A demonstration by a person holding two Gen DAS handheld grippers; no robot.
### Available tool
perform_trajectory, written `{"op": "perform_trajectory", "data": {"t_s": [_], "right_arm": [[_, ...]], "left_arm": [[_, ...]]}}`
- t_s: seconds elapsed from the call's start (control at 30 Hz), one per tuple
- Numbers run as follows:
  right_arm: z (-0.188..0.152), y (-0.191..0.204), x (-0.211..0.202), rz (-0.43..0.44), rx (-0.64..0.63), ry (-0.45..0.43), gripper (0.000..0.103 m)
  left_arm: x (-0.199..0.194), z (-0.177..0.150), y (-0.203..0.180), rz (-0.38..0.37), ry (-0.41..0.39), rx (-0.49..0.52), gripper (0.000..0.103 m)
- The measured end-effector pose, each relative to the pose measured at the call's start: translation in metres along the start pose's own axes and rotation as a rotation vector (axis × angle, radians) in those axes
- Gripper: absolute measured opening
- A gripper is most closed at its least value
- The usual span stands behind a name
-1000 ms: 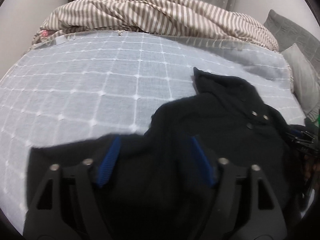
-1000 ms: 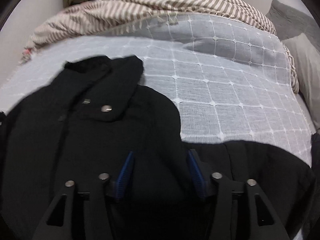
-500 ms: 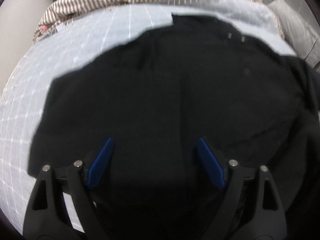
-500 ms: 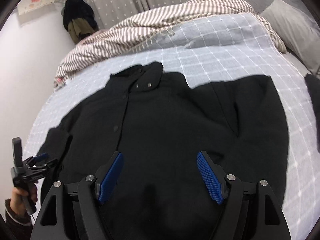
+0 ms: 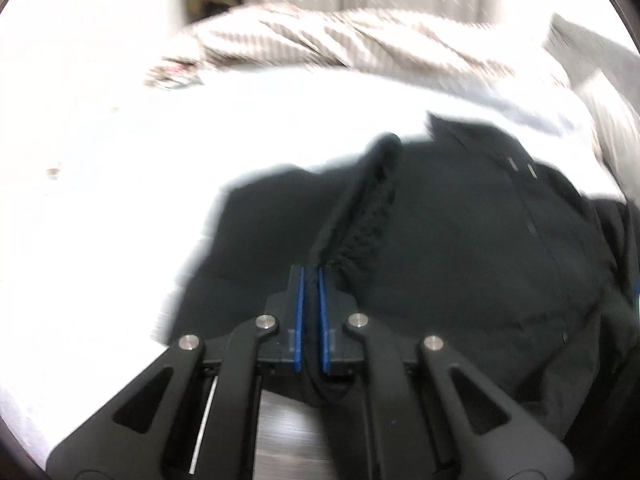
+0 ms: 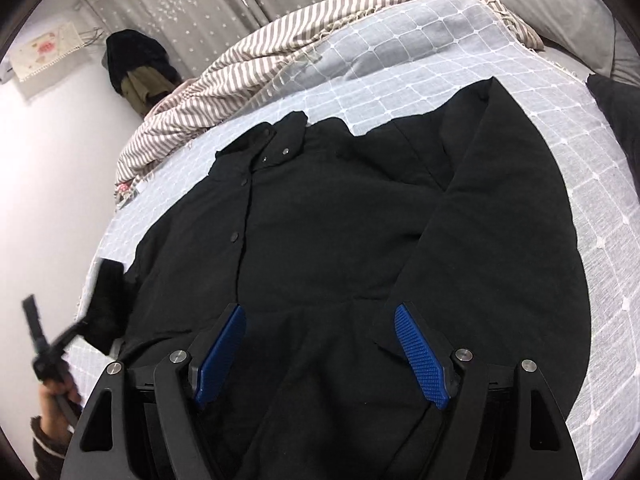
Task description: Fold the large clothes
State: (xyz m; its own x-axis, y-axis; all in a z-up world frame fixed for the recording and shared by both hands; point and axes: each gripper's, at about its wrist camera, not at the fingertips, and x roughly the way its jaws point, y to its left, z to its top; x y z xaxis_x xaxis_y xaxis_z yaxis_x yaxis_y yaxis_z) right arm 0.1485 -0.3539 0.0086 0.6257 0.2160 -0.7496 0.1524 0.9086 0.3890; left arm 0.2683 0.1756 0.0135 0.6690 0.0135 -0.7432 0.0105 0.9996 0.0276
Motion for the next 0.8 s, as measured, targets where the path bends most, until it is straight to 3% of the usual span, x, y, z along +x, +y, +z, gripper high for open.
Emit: {"op": "perform_trajectory", "data": {"t_s": [0.13, 0.3, 0.33, 0.37, 0.43, 0.47, 0.53, 0.7, 0.8], "right_arm": [[0.001, -0.002, -0.004, -0.007, -0.003, -0.015, 0.078], [0.003, -0.007, 0.000, -0.015, 0.013, -0.012, 0.078], [0.003, -0.008, 0.000, -0.018, 0.014, -0.012, 0.078], [0.003, -0.008, 0.000, -0.023, 0.014, -0.012, 0.078], [0.003, -0.009, 0.001, -0.032, 0.014, -0.014, 0.078], [0.003, -0.009, 0.001, -0.035, 0.013, -0.014, 0.078], [0.003, -0.010, 0.001, -0.039, 0.011, -0.012, 0.078], [0.001, -0.009, 0.000, -0.065, -0.008, -0.014, 0.078], [0.000, -0.012, -0.003, -0.088, -0.016, -0.023, 0.078]], "left_arm": [[-0.020, 0.026, 0.075, 0.108, -0.051, -0.095, 0.006], [-0.025, 0.040, 0.172, 0.369, -0.077, -0.237, 0.011], [-0.024, 0.036, 0.191, 0.429, -0.060, -0.279, 0.020], [-0.023, 0.030, 0.205, 0.449, -0.041, -0.313, 0.041], [-0.016, 0.011, 0.230, 0.399, -0.011, -0.416, 0.072], [-0.015, 0.003, 0.237, 0.364, -0.015, -0.451, 0.076], [-0.004, -0.022, 0.249, 0.270, 0.013, -0.537, 0.076], [0.046, -0.070, 0.251, 0.145, 0.146, -0.728, 0.076], [0.057, -0.088, 0.250, 0.103, 0.145, -0.841, 0.076]]}}
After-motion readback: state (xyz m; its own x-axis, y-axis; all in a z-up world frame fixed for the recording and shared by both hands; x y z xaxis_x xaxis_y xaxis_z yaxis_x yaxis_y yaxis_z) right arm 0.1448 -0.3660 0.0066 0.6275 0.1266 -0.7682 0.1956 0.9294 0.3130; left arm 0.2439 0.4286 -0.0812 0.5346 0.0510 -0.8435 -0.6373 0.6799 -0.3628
